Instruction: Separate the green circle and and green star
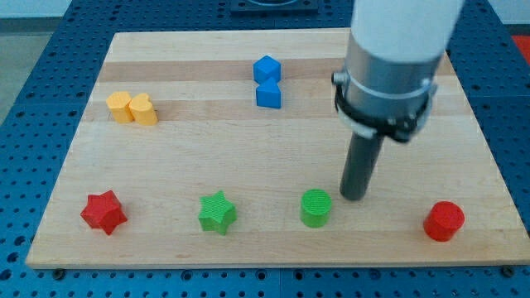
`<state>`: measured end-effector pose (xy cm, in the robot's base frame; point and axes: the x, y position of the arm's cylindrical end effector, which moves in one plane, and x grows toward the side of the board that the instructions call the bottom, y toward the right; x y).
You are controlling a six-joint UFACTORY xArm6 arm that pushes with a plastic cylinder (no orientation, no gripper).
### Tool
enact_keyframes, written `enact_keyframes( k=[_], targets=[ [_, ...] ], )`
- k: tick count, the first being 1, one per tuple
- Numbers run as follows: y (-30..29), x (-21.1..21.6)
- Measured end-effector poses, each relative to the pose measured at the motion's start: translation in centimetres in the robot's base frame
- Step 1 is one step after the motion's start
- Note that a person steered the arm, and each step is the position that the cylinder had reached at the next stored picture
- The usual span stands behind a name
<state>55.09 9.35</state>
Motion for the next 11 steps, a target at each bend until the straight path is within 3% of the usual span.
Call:
enact_keyframes(
  k=[2, 3, 5, 8, 10, 11],
  targets=[
    [-11.7, 2.4],
    [-7.6, 2.9],
    [-14.8, 6.8],
    [-22.7, -0.7],
    [-19.1, -2.8],
    [-19.8, -7.3]
  ],
)
